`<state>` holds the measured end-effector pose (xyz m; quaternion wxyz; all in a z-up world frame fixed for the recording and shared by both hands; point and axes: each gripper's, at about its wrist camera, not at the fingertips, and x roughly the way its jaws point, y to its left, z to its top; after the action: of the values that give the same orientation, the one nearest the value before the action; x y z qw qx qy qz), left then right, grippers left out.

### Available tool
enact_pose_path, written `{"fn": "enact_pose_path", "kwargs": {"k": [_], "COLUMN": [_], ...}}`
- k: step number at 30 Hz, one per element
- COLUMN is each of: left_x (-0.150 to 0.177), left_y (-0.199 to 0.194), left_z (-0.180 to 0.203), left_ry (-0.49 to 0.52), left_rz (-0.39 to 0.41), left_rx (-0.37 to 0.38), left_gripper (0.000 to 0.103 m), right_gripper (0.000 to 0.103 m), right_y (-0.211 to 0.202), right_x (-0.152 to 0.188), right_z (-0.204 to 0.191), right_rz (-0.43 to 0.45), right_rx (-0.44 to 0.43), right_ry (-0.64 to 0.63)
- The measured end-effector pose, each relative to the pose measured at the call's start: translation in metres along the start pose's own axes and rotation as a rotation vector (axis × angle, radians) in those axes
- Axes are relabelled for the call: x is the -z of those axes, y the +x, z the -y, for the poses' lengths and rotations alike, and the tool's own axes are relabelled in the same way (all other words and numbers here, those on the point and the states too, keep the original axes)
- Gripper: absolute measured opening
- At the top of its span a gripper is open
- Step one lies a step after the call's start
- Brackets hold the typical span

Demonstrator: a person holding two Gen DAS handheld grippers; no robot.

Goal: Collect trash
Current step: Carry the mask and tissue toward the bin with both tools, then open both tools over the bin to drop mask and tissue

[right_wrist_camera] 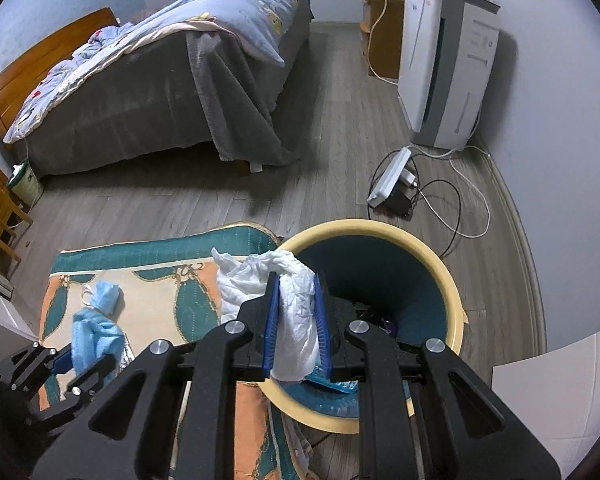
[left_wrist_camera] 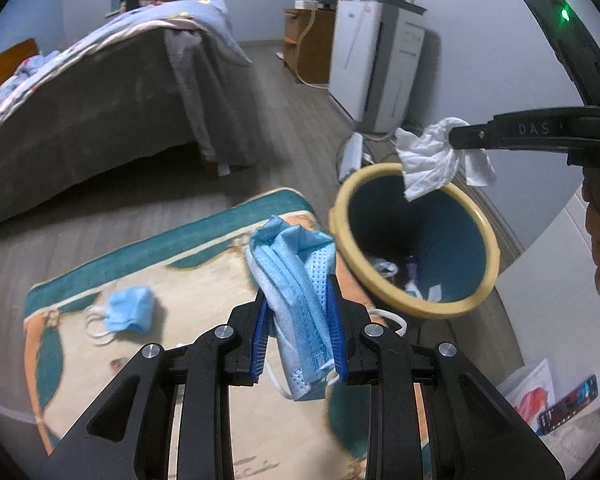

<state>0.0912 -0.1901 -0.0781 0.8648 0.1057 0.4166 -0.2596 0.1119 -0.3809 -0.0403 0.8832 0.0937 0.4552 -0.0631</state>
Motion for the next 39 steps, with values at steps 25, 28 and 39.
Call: {"fn": "enact_pose_path", "kwargs": {"k": [25, 28, 39], "left_x": [-0.048, -0.056, -0.055], "left_y": [0.076, 0.074, 0.066], "left_z": [0.094, 0.097, 0.096], "left_ry": [0.127, 0.138, 0.154], "left_rz": [-0.021, 0.014, 0.078], "left_rx": [0.148, 0.149, 0.139], "left_gripper": [0.028, 0.029, 0.087], "right_gripper": [0.016, 0.018, 0.065], "right_y": [0.027, 0.021, 0.02], "right_x": [0.015, 0.013, 0.012], "right_z": [0.078, 0.083, 0.081], "right_rz": [-0.022, 0.004, 0.018], "right_rx": [0.154, 0.19, 0.195], "right_ry": [0.235, 0.246, 0.246]}}
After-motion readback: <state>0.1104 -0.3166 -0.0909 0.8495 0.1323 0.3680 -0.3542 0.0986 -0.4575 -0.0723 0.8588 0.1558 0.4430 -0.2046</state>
